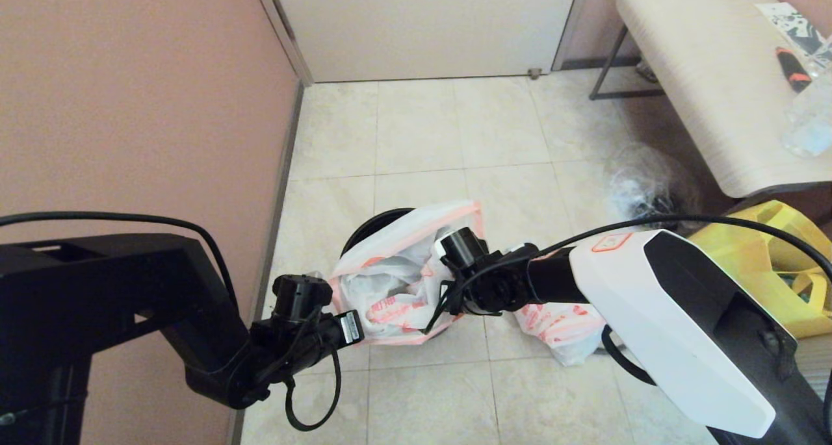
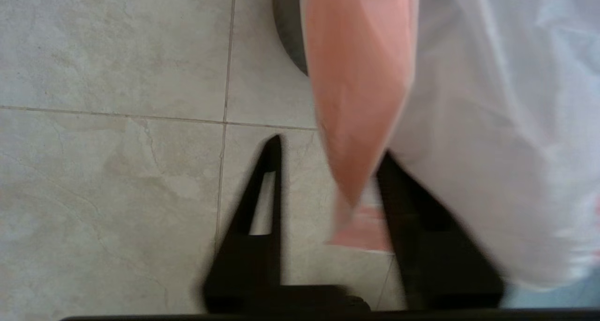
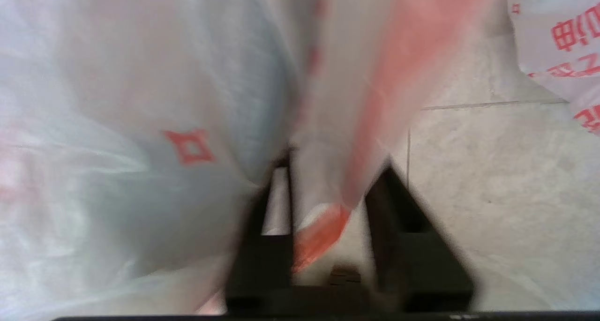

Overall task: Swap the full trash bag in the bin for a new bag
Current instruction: Put the new garbage bag on the trash can

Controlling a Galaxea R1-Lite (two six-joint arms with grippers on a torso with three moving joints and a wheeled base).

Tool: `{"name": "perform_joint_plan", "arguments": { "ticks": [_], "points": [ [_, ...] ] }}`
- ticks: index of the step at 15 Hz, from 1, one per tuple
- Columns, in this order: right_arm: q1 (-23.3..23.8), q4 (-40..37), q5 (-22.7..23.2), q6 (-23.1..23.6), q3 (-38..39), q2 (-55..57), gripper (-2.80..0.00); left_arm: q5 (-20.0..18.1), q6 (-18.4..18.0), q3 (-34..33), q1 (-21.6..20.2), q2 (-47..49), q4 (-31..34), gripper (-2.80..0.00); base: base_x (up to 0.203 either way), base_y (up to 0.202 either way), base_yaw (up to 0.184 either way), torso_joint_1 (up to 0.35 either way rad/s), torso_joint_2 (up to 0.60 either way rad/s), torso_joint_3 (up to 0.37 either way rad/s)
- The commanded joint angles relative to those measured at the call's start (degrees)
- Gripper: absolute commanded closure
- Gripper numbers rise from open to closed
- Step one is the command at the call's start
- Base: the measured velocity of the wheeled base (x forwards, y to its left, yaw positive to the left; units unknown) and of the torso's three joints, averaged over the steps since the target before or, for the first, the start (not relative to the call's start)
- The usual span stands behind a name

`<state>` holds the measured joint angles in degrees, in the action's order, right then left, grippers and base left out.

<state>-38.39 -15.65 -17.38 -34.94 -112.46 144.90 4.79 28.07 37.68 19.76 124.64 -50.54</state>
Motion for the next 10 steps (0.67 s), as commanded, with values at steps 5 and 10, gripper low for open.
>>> {"name": "perform_joint_plan", "arguments": {
  "ticks": [5,10],
  "points": [
    [-1.1,-1.3,0.0,-0.4,4.8,-5.2,-2.8,-0.1,-0.4,-3.7,0.5,-4.4,-0.2,-2.8,0.0,0.0,0.0,0.0,0.0,0.0],
    [-1.9,-7.5,-4.2,-1.5,8.8,-8.3,-2.8,5.0,-5.9,-4.0,0.5,-10.4,14.1,-2.8,0.0,0.0,0.0,0.0,0.0,0.0]
  ]
}}
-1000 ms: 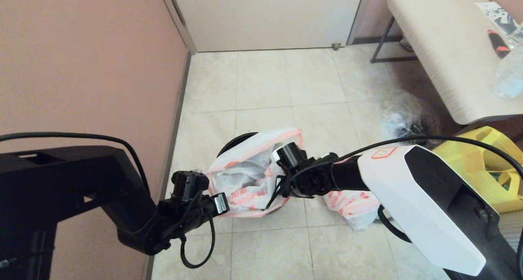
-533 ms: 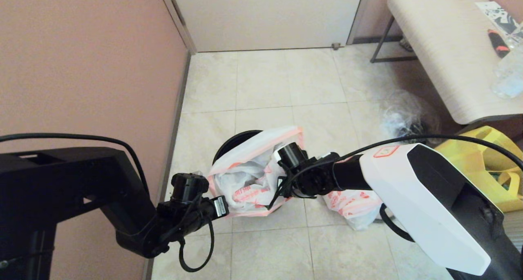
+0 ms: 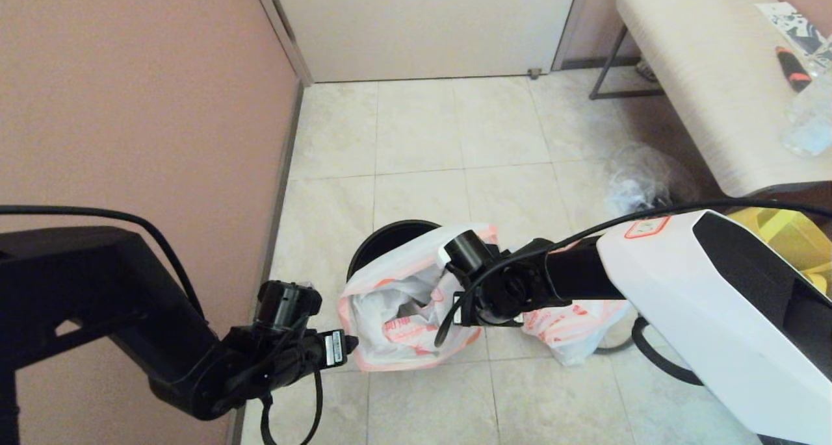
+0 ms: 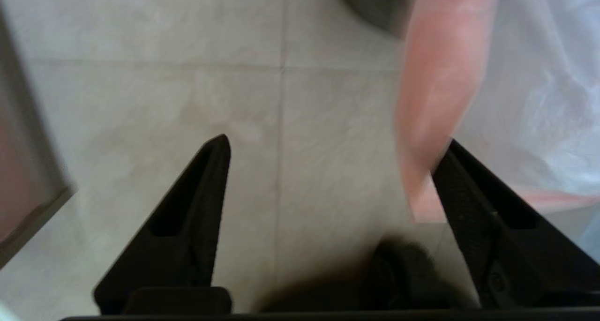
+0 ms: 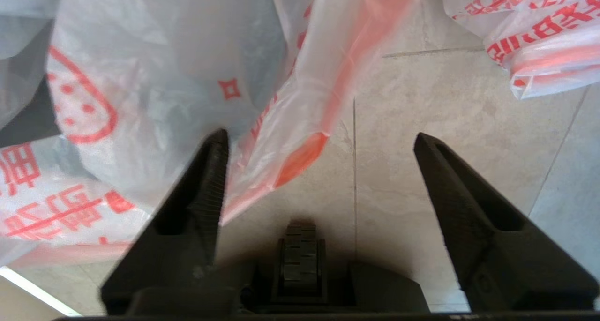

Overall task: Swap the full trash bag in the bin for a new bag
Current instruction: Put the new garbage bag on the trash can

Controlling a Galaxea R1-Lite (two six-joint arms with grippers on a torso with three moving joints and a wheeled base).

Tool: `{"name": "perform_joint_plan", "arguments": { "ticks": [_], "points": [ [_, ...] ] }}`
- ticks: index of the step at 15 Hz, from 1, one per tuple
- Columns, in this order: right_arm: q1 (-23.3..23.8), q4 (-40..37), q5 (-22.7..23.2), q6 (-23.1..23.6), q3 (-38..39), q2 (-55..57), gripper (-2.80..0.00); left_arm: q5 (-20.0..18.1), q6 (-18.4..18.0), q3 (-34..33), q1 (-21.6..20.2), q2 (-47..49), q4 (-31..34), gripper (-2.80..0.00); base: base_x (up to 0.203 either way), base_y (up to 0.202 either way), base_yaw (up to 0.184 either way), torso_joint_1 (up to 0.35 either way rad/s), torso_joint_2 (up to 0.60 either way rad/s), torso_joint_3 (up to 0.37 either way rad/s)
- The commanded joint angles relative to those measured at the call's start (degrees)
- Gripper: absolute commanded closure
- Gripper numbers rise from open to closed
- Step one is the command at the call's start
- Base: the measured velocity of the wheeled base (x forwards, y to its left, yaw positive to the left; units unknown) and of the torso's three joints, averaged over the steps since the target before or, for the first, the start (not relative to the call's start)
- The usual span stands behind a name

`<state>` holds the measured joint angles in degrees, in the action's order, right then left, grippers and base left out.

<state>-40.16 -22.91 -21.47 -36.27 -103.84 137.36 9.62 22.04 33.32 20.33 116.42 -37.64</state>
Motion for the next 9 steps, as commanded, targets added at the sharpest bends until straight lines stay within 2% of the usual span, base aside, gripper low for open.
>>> {"name": "perform_joint_plan", "arguments": {
  "ticks": [1,6,7,8,9],
  "points": [
    [-0.2,-0.1,-0.3,-0.2,0.1,-0.7,-2.8,0.3,0.1,0.8,-0.2,-2.3,1.9,-2.8,0.0,0.0,0.0,0.0,0.0,0.0],
    [-1.6,-0.2,1.1,-0.3,0.8,-2.6,-2.8,-1.1,1.1,0.7,1.4,-4.6,2.2,-2.8,0.0,0.0,0.0,0.0,0.0,0.0],
    [-1.8,0.0,1.2,-0.3,2.3,-3.4,-2.8,-1.5,2.0,0.4,2.7,-5.7,2.4,0.0,0.0,0.0,0.0,0.0,0.0,0.0],
    [-1.9,0.0,1.0,-0.3,3.3,-4.5,0.0,-1.7,3.0,0.5,4.2,-6.5,3.9,0.0,0.0,0.0,0.0,0.0,0.0,0.0],
    [-1.6,0.1,0.8,-0.4,3.6,-5.3,0.0,-1.8,4.8,1.1,6.0,-7.1,6.9,0.0,0.0,0.0,0.0,0.0,0.0,0.0]
  ]
}}
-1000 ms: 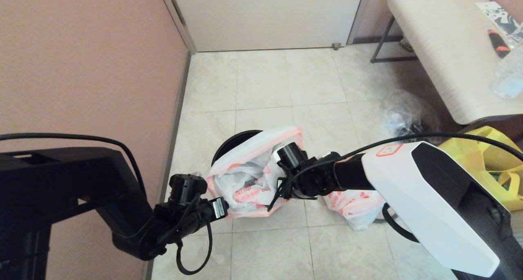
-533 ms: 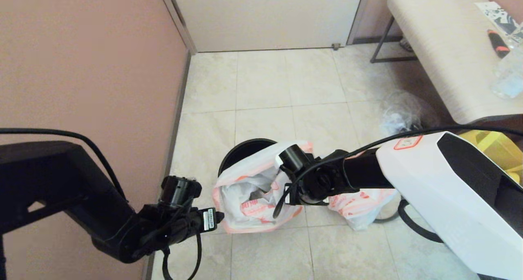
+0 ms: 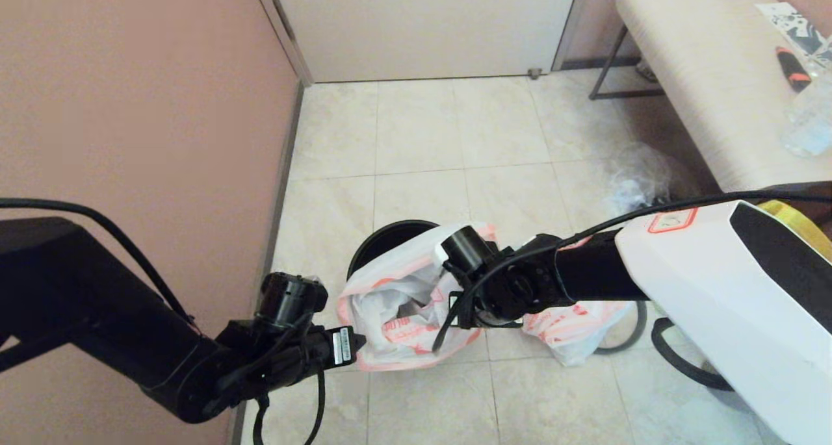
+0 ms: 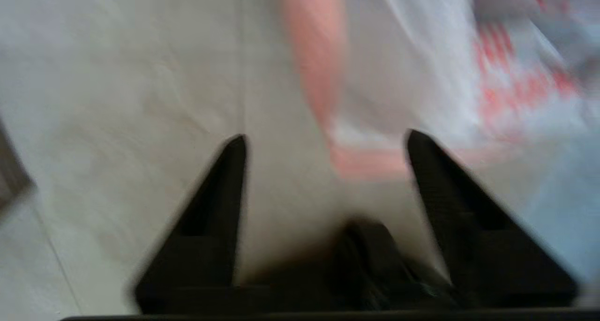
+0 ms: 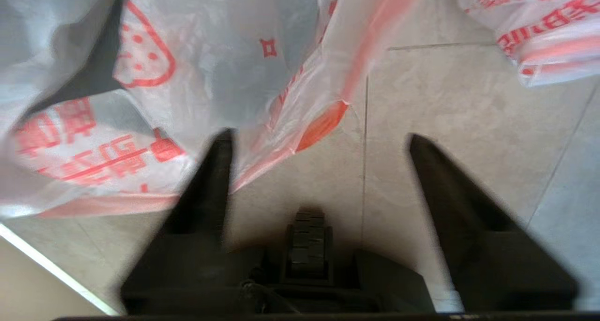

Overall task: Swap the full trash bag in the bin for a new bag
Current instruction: Put the new garbage bag on the trash can

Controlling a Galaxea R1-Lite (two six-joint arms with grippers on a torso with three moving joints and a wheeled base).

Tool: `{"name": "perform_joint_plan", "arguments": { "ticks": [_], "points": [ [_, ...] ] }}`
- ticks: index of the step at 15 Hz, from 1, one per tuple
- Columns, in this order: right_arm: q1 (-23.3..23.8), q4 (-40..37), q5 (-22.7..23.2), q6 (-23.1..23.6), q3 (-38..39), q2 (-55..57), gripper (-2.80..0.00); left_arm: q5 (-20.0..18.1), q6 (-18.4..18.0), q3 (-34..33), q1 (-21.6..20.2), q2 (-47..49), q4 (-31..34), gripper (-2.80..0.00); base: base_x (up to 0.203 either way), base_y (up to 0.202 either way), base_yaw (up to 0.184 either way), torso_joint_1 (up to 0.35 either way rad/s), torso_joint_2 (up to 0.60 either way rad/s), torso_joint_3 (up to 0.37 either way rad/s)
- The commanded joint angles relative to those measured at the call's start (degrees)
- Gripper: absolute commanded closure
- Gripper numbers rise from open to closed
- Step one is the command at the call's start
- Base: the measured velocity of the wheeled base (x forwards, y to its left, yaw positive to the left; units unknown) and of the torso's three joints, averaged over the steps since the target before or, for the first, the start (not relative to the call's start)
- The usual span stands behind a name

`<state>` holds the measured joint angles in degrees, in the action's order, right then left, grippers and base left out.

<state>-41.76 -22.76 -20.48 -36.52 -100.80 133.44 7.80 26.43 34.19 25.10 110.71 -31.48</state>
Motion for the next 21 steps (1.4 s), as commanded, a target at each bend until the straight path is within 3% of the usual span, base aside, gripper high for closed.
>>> {"name": "perform_joint_plan", "arguments": {
  "ticks": [1,5,8,10,11,12,21],
  "points": [
    [0.9,-0.1,-0.1,-0.4,0.7,-2.4,0.0,0.0,3.4,1.6,3.2,-2.2,4.0,0.0,0.0,0.0,0.0,0.0,0.0,0.0],
    [2.2,0.1,-0.4,-0.7,0.1,-2.8,0.0,-0.4,14.4,12.2,5.9,-1.8,21.2,0.0,0.0,0.0,0.0,0.0,0.0,0.0],
    [2.1,1.4,-0.5,-0.7,-0.5,-1.9,0.0,-1.6,22.6,17.6,5.3,4.6,24.0,0.0,0.0,0.0,0.0,0.0,0.0,0.0],
    [2.1,1.8,-0.5,-0.7,-0.4,-1.9,0.0,-3.0,24.4,19.0,3.6,5.7,23.5,0.0,0.0,0.0,0.0,0.0,0.0,0.0],
    [2.1,1.9,-0.5,-0.7,-0.5,-2.0,0.0,-3.2,24.5,18.6,3.1,5.1,21.6,-1.16,0.0,0.0,0.0,0.0,0.0,0.0],
    [2.1,2.0,-0.5,-0.7,-0.5,-2.0,0.0,-3.2,24.6,18.1,2.9,4.8,19.7,-2.8,0.0,0.0,0.0,0.0,0.0,0.0],
    [2.2,2.5,-0.5,-0.7,-0.5,-1.2,0.0,-2.9,24.5,19.5,1.4,9.6,17.5,-2.8,0.0,0.0,0.0,0.0,0.0,0.0]
  ]
}}
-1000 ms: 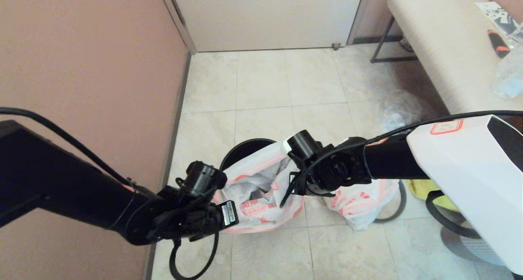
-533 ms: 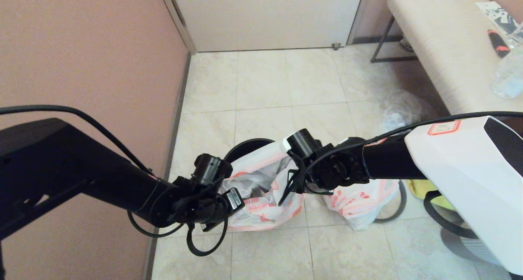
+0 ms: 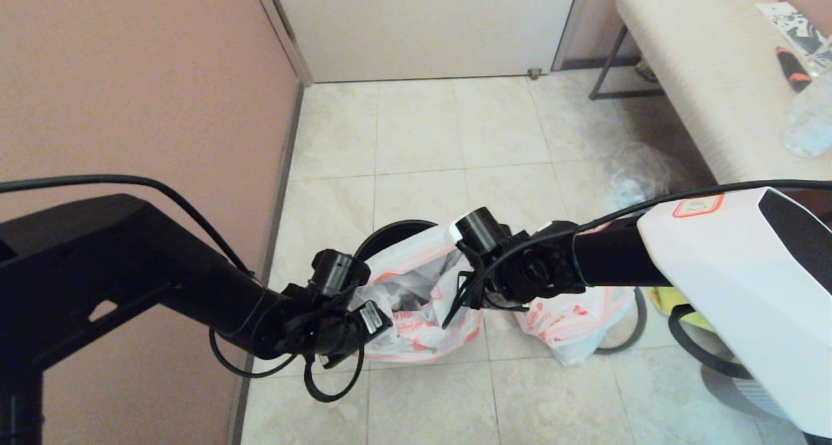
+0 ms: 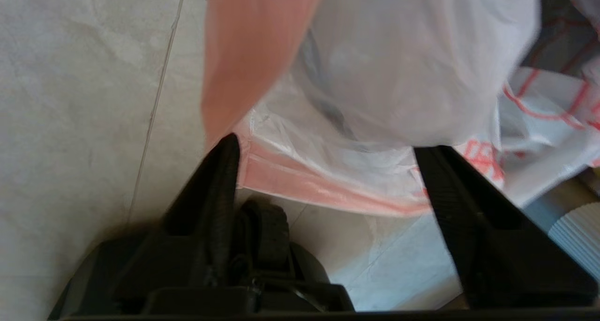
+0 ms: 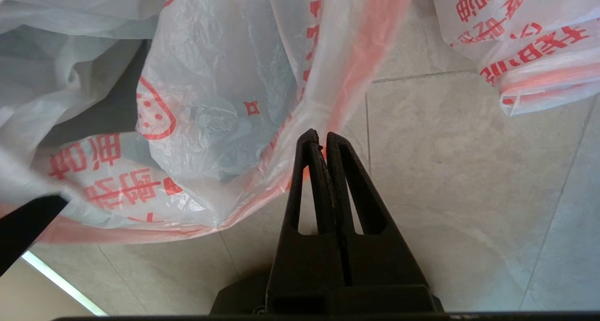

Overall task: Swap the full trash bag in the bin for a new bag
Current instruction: Put the new garbage bag on the trash can

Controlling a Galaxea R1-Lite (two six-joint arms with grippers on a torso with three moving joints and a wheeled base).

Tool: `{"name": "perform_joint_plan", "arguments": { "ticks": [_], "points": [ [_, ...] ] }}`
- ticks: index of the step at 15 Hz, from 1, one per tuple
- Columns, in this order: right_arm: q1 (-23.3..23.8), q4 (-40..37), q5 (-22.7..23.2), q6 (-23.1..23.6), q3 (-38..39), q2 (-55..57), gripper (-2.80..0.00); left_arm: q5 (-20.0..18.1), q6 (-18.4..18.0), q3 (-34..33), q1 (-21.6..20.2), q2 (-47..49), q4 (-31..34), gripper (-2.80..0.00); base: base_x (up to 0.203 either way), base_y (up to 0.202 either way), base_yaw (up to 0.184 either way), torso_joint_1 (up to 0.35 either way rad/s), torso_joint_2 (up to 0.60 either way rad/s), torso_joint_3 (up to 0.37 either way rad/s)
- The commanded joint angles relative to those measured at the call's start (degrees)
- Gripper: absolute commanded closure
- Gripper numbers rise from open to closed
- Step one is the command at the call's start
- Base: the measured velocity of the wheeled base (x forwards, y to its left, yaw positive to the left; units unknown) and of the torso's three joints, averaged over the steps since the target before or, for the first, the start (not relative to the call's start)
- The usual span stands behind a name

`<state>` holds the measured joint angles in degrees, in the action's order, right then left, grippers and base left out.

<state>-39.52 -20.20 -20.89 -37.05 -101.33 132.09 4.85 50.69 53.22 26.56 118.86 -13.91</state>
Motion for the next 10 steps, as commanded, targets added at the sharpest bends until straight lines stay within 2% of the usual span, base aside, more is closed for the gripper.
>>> {"name": "perform_joint_plan", "arguments": {
  "ticks": [1,5,9,10],
  "points": [
    [0.0,-0.1,-0.1,-0.2,0.0,0.2,0.0,0.1,0.3,0.8,-0.3,2.0,-0.6,-2.8,0.0,0.0,0.0,0.0,0.0,0.0],
    [0.0,0.9,-0.1,-0.2,-0.1,0.8,0.0,0.5,0.1,1.6,-1.7,5.2,-6.4,-2.8,0.0,0.0,0.0,0.0,0.0,0.0],
    [-0.1,0.9,-0.1,-0.2,-0.7,1.1,0.0,2.5,0.0,3.6,-1.7,7.7,-6.7,-2.8,0.0,0.0,0.0,0.0,0.0,0.0],
    [-0.1,0.9,-0.1,-0.2,-0.8,1.1,0.0,3.1,0.0,3.9,-1.6,8.2,-6.7,0.0,0.0,0.0,0.0,0.0,0.0,0.0]
  ]
}}
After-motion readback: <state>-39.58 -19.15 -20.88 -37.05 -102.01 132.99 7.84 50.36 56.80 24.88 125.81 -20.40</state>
